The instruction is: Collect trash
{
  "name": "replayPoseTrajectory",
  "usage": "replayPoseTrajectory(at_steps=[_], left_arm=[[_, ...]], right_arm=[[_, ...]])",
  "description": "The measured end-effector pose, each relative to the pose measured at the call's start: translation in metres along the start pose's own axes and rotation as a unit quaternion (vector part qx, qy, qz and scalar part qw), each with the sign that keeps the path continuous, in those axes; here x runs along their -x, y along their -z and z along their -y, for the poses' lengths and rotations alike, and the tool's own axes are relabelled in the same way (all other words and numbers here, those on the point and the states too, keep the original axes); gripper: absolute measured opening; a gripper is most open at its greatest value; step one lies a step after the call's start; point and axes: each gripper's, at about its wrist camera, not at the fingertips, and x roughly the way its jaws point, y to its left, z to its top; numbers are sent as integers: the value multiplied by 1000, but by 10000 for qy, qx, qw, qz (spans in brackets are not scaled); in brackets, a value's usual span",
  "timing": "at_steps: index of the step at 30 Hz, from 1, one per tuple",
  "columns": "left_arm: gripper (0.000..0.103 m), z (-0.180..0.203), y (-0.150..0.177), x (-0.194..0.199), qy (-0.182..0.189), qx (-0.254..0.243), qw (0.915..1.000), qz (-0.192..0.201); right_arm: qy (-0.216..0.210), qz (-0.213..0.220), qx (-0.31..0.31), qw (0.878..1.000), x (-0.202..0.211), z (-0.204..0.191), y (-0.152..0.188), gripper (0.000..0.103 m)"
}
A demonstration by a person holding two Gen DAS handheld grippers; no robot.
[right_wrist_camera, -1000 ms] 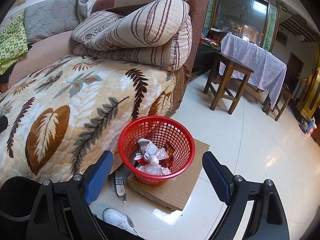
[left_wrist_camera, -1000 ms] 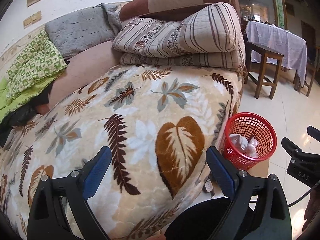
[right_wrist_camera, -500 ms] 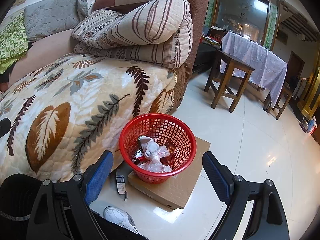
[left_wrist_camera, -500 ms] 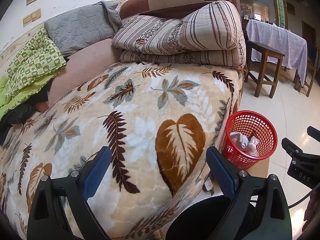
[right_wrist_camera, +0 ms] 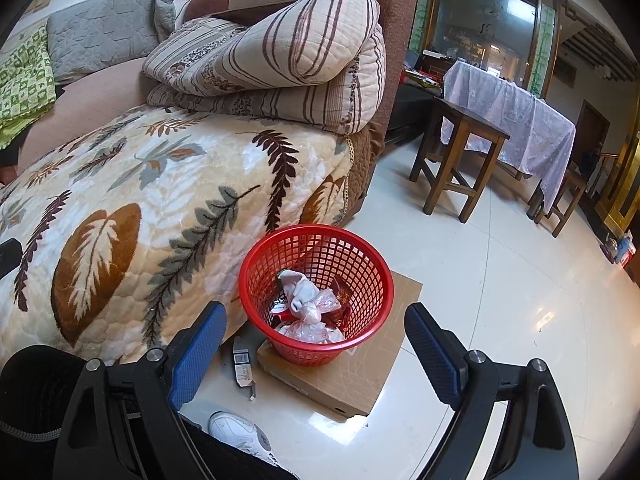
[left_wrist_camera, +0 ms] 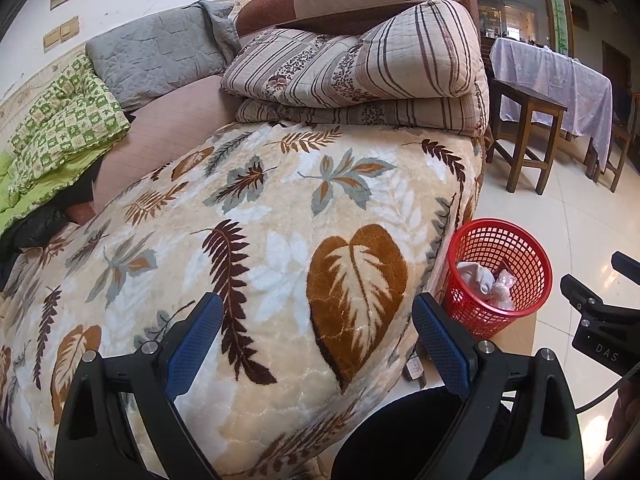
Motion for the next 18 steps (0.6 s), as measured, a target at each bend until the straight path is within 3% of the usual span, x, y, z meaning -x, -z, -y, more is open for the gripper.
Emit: replayPoseTrajectory(at_steps=[18], left_arm=[[95,-6,1,0,43,122,9999,-67]], right_arm=[[-12,46,65,10000,0,-3,-2,93]])
